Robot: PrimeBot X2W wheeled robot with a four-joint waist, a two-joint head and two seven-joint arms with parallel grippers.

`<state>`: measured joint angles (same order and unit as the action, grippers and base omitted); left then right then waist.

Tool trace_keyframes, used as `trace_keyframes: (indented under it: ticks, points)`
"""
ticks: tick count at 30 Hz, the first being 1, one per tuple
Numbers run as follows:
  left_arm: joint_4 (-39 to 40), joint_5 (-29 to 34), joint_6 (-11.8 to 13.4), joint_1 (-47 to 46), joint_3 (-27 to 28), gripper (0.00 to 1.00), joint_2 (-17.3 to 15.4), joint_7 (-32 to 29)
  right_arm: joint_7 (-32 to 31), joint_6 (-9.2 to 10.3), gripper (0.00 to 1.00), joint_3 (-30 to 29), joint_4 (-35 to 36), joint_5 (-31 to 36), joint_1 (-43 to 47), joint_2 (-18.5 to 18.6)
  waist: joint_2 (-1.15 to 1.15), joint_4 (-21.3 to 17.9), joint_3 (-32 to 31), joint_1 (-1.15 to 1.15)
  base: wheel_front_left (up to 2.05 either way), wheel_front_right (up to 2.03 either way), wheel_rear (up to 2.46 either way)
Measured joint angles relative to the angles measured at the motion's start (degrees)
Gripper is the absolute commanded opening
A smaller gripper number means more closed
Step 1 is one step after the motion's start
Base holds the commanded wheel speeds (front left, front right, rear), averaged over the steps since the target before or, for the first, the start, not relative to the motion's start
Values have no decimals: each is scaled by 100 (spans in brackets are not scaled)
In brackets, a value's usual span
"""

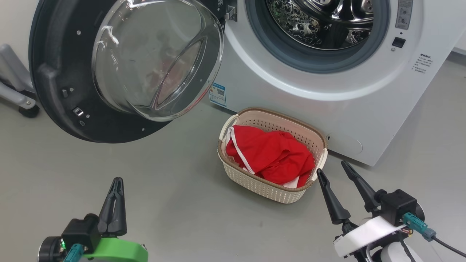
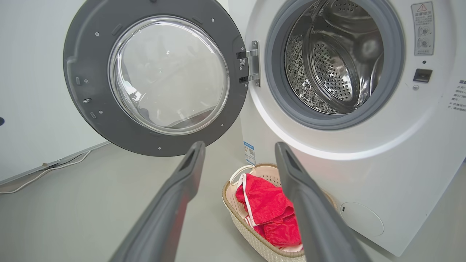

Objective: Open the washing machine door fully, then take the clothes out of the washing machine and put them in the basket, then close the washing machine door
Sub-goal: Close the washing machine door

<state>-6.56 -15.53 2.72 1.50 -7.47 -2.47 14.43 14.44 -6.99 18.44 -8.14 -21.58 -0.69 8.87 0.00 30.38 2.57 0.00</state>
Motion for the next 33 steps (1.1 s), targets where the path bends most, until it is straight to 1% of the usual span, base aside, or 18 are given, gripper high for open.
trace_keyframes:
  ticks: [5,9,13,15,18,21,26,29,33]
  points:
    - [51,0,0,2,10,0,0,0,0,1,100,-16,48,0,0,1,0,4,70,0,0,0,0]
    - [202,0,0,3,134,0,1,0,0,1,100,15,124,3,-2,16,0,-17,183,0,0,0,0]
    - [510,0,0,-13,275,0,-3,1,-7,1,100,48,196,30,-10,80,0,-60,336,0,0,0,0]
    - [706,21,1,-65,378,0,-58,1,-46,1,100,62,237,52,-35,113,0,-88,425,0,0,0,0]
    - [1016,91,1,-313,597,0,-293,1,-101,1,100,70,293,67,-90,209,0,-137,574,0,0,0,0]
    - [1273,121,1,-624,867,0,-620,2,-155,1,100,94,361,107,-158,293,0,-195,731,0,0,0,0]
    - [1590,78,24,-1123,1515,0,-1109,-9,-212,1,100,105,489,114,-312,413,0,-322,989,0,0,0,0]
    - [1725,-90,29,-1556,1879,0,-1334,-112,-237,1,100,99,556,120,-369,501,0,-404,1142,0,0,0,0]
    - [1668,-394,29,-2056,2414,0,-1712,-376,-282,1,100,99,602,132,-425,587,0,-522,1329,0,0,0,0]
